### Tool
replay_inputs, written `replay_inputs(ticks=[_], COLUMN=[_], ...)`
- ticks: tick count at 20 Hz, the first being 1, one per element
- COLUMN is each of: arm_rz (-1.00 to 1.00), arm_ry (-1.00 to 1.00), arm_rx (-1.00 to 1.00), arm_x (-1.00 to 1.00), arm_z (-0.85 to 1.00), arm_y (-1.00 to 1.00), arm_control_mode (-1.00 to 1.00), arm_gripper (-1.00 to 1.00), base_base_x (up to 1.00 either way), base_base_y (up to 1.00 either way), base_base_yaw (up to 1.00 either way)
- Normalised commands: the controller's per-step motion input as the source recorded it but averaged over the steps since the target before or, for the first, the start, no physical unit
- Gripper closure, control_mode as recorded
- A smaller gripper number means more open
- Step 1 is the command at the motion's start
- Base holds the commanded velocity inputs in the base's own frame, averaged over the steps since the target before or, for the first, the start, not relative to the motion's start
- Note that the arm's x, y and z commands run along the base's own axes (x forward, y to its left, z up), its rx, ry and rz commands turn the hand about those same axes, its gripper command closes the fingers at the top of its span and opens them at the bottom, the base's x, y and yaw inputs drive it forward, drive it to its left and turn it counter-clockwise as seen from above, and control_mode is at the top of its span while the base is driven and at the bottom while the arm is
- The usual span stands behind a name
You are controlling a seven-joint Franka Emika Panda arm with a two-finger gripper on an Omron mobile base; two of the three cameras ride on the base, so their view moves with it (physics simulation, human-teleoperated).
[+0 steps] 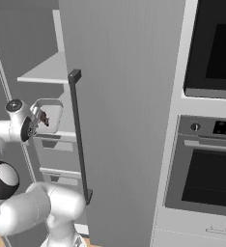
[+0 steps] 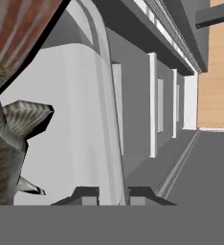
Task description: Take the meat container that has the fish and place it on the second highest rack of the freezer. Then take the vegetable container that has the carrot and mushroom and place it on the highest rack of the freezer.
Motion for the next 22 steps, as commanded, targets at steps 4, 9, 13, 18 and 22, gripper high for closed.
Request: replay_inputs(ticks=[4,9,13,18,22], arm_rz=[0.0,-0.08,-0.08,-0.04,0.0], arm_ry=[0.0,0.0,0.0,0.0,0.0], arm_rx=[0.0,0.0,0.0,0.0,0.0], arm_x=[0.41,0.61,0.64,0.59,0.56], arm_z=[-0.04,-0.16,-0.07,-0.02,0.0], arm_y=[-0.02,-0.04,-0.01,0.0,0.0], arm_control_mode=[-1.0,-1.0,-1.0,-1.0,-1.0], arm_gripper=[1.0,1.0,1.0,1.0,-1.0], base_base_x=[0.0,0.0,0.0,0.0,0.0], base_base_y=[0.0,0.0,0.0,0.0,0.0], base_base_yaw=[0.0,0.0,0.0,0.0,0.0])
